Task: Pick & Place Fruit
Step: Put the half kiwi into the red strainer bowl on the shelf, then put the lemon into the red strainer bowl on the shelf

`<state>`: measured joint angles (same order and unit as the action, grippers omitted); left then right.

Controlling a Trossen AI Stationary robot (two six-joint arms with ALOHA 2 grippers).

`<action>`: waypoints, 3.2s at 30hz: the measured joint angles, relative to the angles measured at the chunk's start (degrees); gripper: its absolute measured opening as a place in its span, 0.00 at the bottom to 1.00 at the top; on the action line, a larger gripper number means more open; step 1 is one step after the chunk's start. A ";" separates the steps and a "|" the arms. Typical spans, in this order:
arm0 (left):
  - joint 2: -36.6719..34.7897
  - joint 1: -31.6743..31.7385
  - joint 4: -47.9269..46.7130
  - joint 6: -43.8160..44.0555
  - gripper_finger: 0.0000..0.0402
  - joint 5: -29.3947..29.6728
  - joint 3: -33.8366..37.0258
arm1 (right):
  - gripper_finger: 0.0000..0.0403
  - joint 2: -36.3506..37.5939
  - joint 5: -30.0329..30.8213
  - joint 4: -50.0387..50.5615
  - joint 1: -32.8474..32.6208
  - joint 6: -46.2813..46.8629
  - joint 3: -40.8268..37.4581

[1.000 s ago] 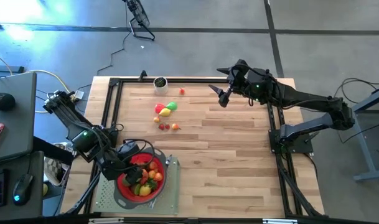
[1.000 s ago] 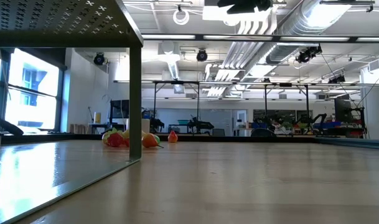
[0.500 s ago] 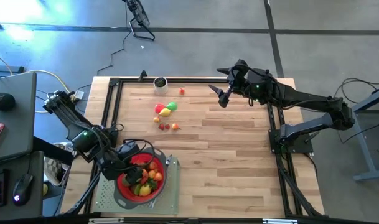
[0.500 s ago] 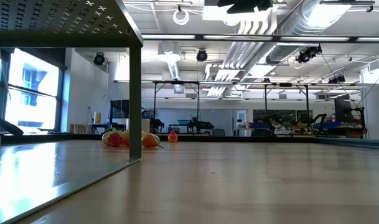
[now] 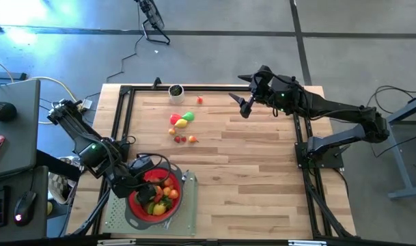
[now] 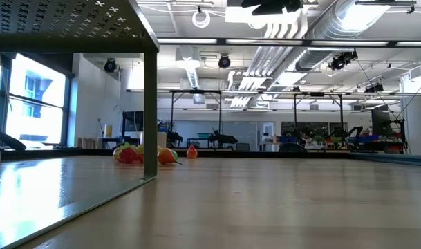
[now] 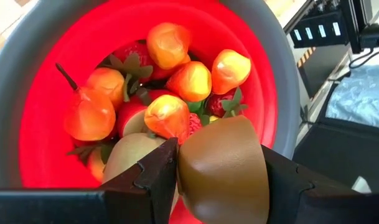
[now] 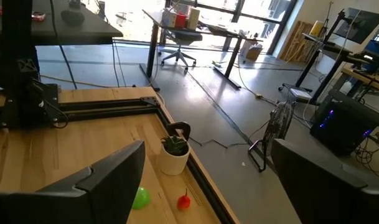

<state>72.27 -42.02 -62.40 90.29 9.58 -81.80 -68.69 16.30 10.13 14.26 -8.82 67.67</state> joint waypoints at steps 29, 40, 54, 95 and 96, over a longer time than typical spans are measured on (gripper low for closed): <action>0.01 0.00 1.43 -0.45 0.68 -0.07 0.00 | 0.85 0.00 -0.01 0.00 0.00 -0.02 -0.01; 0.00 0.00 1.43 -0.45 0.68 -0.11 0.00 | 0.85 0.00 0.00 0.00 0.00 -0.02 0.00; 0.01 0.00 1.43 -0.45 0.68 -0.11 0.00 | 0.85 0.00 0.00 0.00 0.00 -0.02 -0.01; 0.02 0.00 1.47 -0.03 0.68 0.44 0.00 | 0.85 -0.02 -0.01 -0.01 0.00 -0.02 0.00; 0.01 0.00 1.56 -0.03 0.68 0.44 0.00 | 0.85 -0.01 -0.01 -0.01 -0.01 -0.02 -0.01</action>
<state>72.28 -42.02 -60.84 90.26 10.02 -81.80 -68.70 16.29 10.12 14.25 -8.84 67.66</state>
